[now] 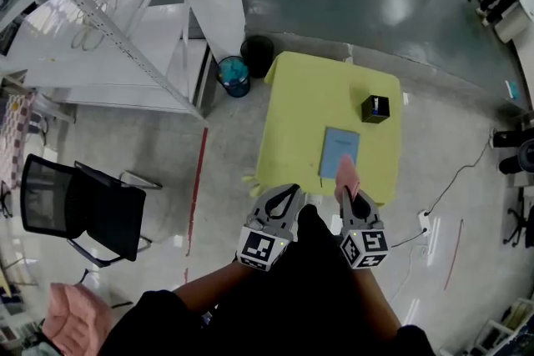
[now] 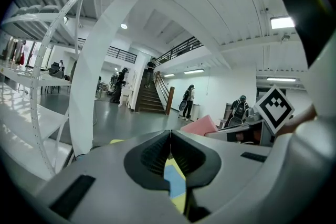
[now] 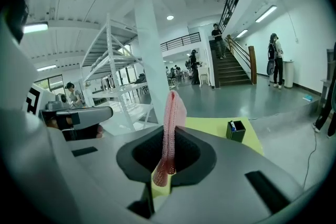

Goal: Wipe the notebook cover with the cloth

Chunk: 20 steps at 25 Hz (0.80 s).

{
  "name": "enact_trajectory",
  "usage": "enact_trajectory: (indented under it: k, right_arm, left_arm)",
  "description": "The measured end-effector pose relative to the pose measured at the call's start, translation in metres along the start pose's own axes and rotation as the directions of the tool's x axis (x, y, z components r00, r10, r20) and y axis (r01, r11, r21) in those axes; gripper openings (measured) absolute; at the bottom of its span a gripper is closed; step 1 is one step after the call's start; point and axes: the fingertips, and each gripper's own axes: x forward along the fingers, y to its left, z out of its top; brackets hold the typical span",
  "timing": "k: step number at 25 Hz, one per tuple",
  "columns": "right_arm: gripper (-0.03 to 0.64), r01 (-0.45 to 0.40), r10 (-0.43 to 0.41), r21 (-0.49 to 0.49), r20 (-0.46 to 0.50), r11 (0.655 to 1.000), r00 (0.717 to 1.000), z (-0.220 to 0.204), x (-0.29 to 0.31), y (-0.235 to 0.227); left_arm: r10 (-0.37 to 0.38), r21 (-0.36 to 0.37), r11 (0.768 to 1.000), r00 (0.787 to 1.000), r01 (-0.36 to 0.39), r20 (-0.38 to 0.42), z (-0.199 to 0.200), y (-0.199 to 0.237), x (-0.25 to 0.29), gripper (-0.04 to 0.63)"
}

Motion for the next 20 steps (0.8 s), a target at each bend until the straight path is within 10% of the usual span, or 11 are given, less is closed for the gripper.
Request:
enact_trajectory:
  k: [20]
  right_arm:
    - [0.041,-0.268,0.282,0.2,-0.046,0.943,0.958,0.004,0.118,-0.116]
  left_arm:
    - [0.197,-0.031,0.978,0.969,-0.204,-0.147,-0.031,0.003,0.166,0.017]
